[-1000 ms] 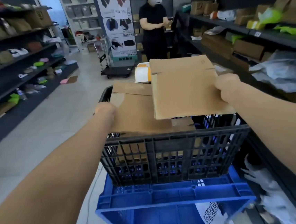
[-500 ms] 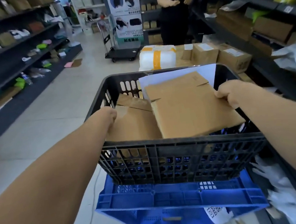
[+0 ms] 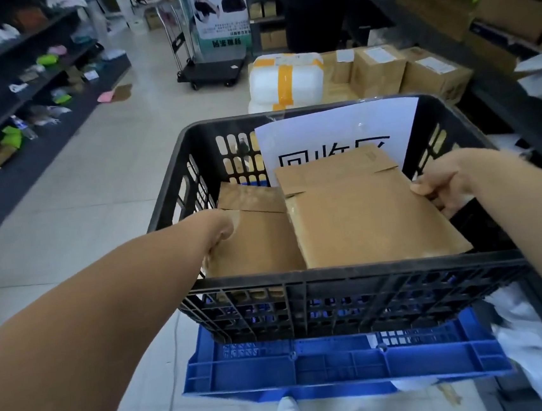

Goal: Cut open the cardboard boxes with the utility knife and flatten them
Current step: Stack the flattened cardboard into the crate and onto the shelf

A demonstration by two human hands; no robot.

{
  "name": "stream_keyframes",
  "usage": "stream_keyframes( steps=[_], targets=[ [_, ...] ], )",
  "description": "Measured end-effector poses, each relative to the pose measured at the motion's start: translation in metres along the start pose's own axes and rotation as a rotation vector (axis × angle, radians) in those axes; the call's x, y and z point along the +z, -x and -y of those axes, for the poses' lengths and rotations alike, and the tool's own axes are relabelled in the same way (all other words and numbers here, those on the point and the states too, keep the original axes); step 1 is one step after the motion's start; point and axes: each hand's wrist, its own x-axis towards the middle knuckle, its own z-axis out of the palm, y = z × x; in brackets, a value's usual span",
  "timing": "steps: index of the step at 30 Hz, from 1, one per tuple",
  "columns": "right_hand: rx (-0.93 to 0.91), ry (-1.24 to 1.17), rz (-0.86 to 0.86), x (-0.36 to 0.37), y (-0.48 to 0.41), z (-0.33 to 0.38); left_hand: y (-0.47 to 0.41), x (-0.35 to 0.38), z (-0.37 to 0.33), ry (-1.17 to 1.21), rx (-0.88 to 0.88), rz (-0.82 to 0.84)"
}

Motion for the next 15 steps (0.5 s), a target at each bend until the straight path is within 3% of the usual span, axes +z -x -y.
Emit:
stream_keyframes(
  steps=[4,9,15],
  targets=[
    [0.041,0.059,-0.003,-0.005,-0.008,-0.012,0.008,-0.001,0.000,-0.095,0.136,-0.084],
    [0.068,0.122,0.001,0.014,-0.016,-0.006,-0.021,0.009,0.008,-0.159,0.029,0.039],
    [0.065,0.130,0.062,0.036,-0.021,0.006,-0.031,0.008,0.011,-0.147,0.057,0.088]
  ],
)
